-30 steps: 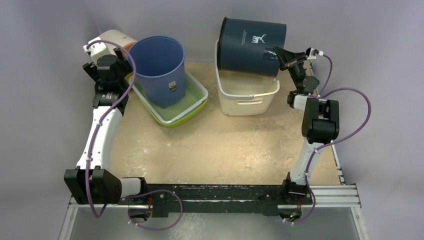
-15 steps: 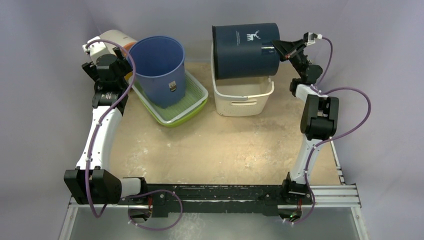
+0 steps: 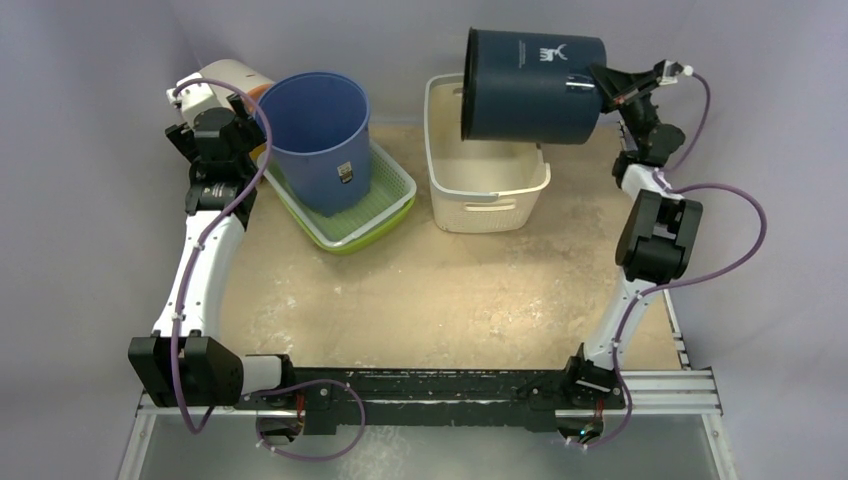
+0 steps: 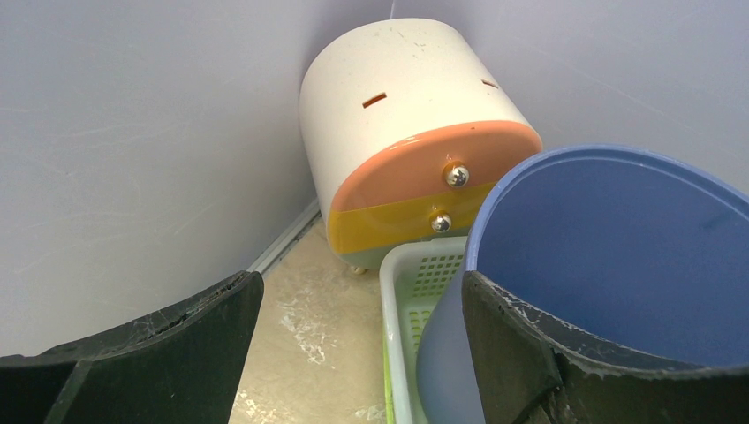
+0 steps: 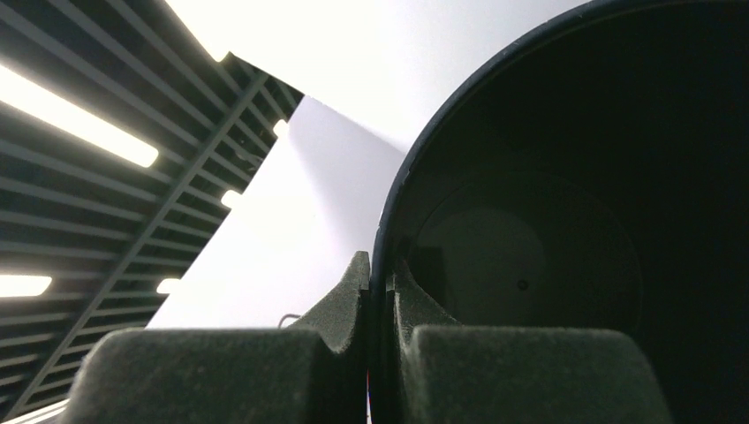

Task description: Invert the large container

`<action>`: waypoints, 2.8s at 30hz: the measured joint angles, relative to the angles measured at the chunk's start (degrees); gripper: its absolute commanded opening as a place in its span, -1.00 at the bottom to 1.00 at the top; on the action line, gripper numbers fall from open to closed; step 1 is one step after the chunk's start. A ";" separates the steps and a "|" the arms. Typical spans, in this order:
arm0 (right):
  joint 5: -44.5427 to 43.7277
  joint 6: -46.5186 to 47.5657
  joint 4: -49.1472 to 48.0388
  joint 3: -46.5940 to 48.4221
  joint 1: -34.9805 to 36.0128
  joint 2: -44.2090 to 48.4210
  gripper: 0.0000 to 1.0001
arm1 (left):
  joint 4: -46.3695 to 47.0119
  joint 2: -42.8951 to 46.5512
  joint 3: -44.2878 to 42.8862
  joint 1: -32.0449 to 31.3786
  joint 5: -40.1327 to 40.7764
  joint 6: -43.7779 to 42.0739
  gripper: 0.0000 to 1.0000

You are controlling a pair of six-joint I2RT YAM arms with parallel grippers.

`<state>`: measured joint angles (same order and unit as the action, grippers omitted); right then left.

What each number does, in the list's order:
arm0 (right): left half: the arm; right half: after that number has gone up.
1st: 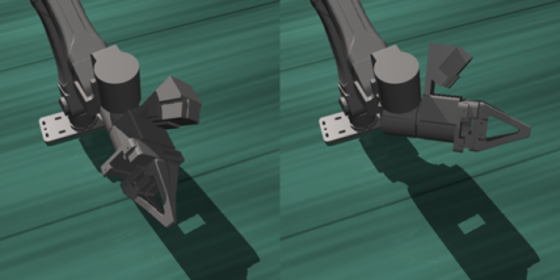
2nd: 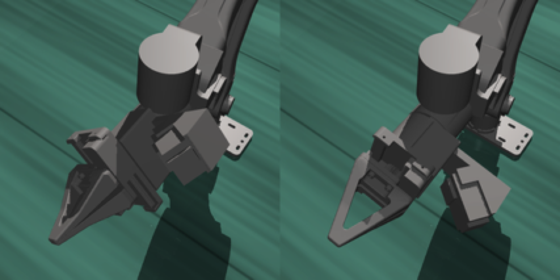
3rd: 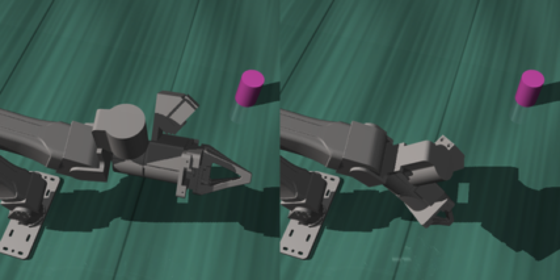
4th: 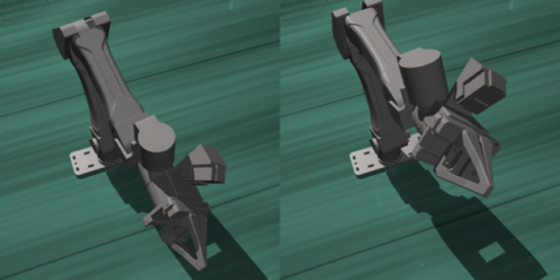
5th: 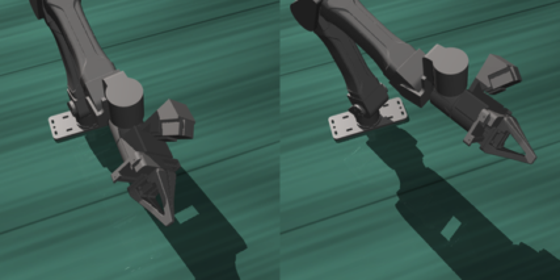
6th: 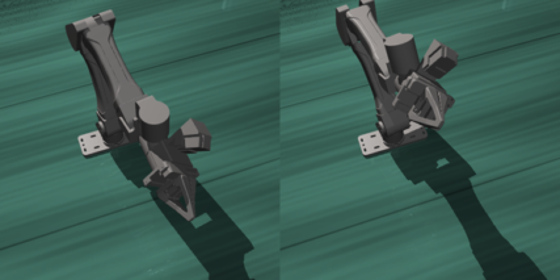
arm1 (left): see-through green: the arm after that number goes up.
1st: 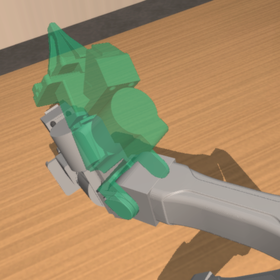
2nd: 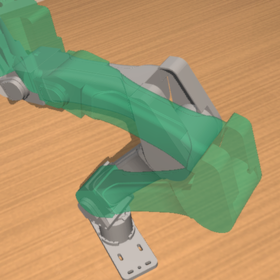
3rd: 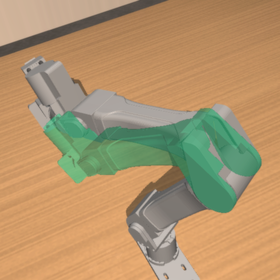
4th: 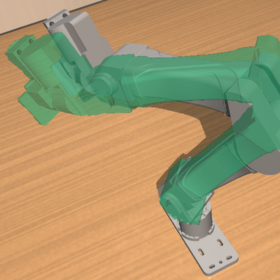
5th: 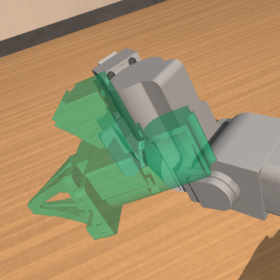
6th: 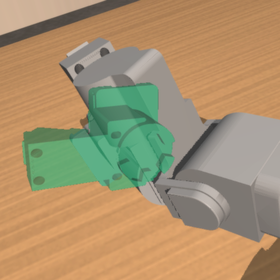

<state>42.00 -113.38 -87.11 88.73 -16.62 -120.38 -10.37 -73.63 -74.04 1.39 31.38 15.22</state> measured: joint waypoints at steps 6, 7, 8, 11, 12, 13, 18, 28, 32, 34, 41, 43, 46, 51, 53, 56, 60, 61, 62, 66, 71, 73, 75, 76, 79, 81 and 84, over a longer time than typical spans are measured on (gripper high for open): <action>-2.34 -0.83 0.04 3.45 -3.76 0.00 -1.00 | 0.00 -0.52 -0.02 0.02 -0.13 0.00 0.66; -2.56 -1.16 -0.13 3.45 -4.26 0.00 -1.00 | -0.02 -0.63 -0.13 0.04 -0.13 0.00 0.66; -2.58 -1.53 -0.09 3.45 -4.85 0.00 -1.00 | 0.00 -0.68 -0.22 0.04 -0.15 0.00 0.66; -2.08 -1.81 0.00 2.69 -6.60 0.00 -1.00 | 0.02 -1.01 -0.74 0.07 -0.22 0.00 0.66; -1.73 -1.90 0.02 2.25 -7.19 0.00 -1.00 | 0.07 -1.14 -0.85 0.07 -0.26 0.02 0.66; -1.46 -2.03 0.02 1.68 -7.82 0.00 -1.00 | 0.13 -1.20 -0.87 0.07 -0.31 0.02 0.66; 1.66 -2.12 0.13 0.15 -10.95 -0.13 -1.00 | 0.11 -1.79 -0.87 0.09 -0.74 0.20 0.66; 1.14 -4.02 -4.17 -4.24 -11.82 -3.04 -1.00 | 0.00 -2.67 -1.42 0.09 -1.14 0.20 0.66; -1.38 -5.81 -6.25 -9.51 -11.91 -3.06 -1.00 | 0.04 -2.67 -1.81 0.09 -1.11 0.22 0.66; -2.64 -6.64 -6.36 -11.89 -12.13 -3.06 -1.00 | 0.04 -2.67 -1.81 0.09 -1.14 0.22 0.66; -5.99 -7.61 -6.56 -16.90 -10.27 -3.54 -1.00 | 0.04 -2.82 -1.84 0.09 -1.14 0.24 0.66; -6.84 -7.82 -6.58 -17.49 -8.85 -4.31 -1.00 | 0.04 -2.82 -1.84 0.09 -1.14 0.24 0.66; -8.07 -8.37 -6.58 -17.77 -6.95 -6.19 -1.00 | 0.04 -2.82 -1.84 0.09 -1.11 0.24 0.66; -7.82 -8.55 -6.40 -19.02 -5.22 -9.62 -1.00 | 0.04 -2.82 -1.84 0.09 -1.11 0.24 0.66; -7.19 -8.61 -6.23 -19.02 -4.90 -11.43 -1.00 | 0.04 -2.82 -1.84 0.09 -1.11 0.22 0.66; -6.51 -9.29 -6.14 -19.02 -4.79 -13.31 -0.92 | 0.04 -2.82 -1.81 0.09 -1.11 0.24 0.66; -5.84 -9.16 -5.90 -19.12 -4.83 -14.51 -0.38 | 0.02 -2.82 -1.81 0.09 -1.11 0.22 0.66; -4.83 -8.48 -5.70 -19.37 -4.90 -14.58 -0.30 | 0.02 -2.82 -1.81 0.09 -1.11 0.22 0.66; -2.97 -7.26 -5.35 -19.87 -4.94 -14.69 -0.25 | 0.02 -2.82 -1.81 0.09 -1.11 0.22 0.66; 3.37 -3.50 -5.40 -21.59 -4.79 -15.52 -0.17 | 0.02 -2.71 -1.81 0.09 -1.11 0.22 0.66; 7.10 -1.05 -5.53 -22.53 -4.39 -15.54 0.10 | 0.02 -2.62 -1.81 0.09 -1.09 0.20 0.66; 8.31 0.00 -5.42 -23.19 -4.33 -15.61 0.17 | 0.02 -2.62 -1.81 0.09 -1.11 0.22 0.66; 9.46 0.68 -5.51 -23.85 -4.26 -15.98 0.74 | 0.02 -2.62 -1.81 0.09 -1.11 0.22 0.66; 10.08 1.05 -5.42 -24.13 -4.24 -16.22 0.97 | 0.02 -2.62 -1.81 0.09 -1.11 0.22 0.66; 11.58 2.32 -5.20 -24.83 -4.11 -16.85 1.00 | 0.02 -2.62 -1.81 0.09 -1.11 0.20 0.66; 12.39 2.97 -5.11 -25.27 -4.17 -17.00 1.00 | 0.02 -2.62 -1.81 0.09 -1.11 0.22 0.66; 13.73 4.02 -4.85 -25.55 -4.74 -17.07 1.00 | 0.02 -2.62 -1.81 0.09 -1.11 0.22 0.66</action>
<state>55.72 -109.36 -91.96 63.18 -21.37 -137.45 -10.35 -76.25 -75.85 1.48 30.26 15.44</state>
